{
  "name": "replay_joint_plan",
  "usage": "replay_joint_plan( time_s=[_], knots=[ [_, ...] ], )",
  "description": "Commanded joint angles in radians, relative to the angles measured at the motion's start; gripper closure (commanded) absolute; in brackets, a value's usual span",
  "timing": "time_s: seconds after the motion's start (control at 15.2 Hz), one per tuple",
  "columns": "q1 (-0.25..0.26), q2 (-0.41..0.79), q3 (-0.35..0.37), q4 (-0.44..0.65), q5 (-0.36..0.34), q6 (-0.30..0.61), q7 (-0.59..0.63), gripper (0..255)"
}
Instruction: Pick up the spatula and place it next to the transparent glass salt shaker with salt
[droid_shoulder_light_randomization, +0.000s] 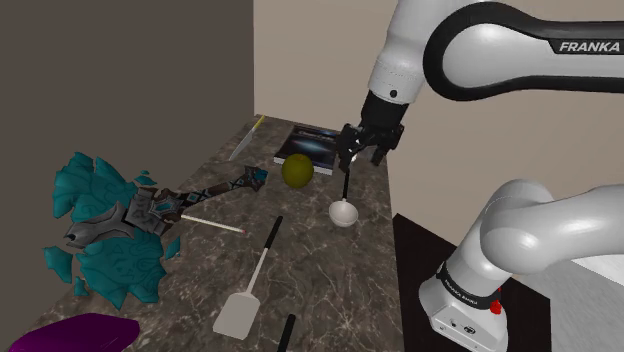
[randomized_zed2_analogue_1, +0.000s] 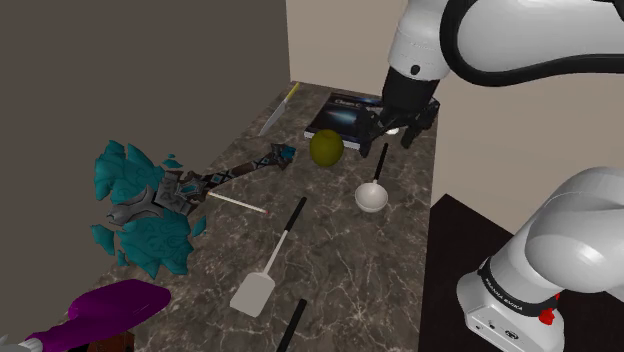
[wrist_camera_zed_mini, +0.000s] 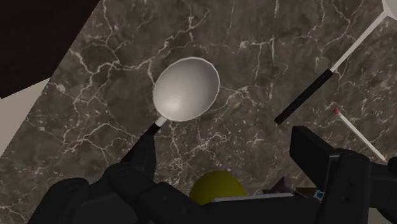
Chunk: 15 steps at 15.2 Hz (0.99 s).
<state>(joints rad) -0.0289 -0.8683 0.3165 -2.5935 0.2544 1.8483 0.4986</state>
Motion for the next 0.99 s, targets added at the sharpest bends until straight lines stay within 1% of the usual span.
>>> replay_joint_plan(
  time_s=[0.0,0.26,0.53,0.73,0.92],
  knots=[
    [-0.002,0.011,0.071,-0.007,0.039,0.023,0.113,0],
    [-0.024,0.083,0.219,0.011,0.104,0.087,0.324,0],
    [-0.078,0.193,0.376,0.064,0.141,0.158,0.537,0],
    [-0.148,0.295,0.503,0.123,0.139,0.212,0.703,0],
    [-0.250,0.415,0.650,0.196,0.101,0.266,0.883,0]
  ],
)
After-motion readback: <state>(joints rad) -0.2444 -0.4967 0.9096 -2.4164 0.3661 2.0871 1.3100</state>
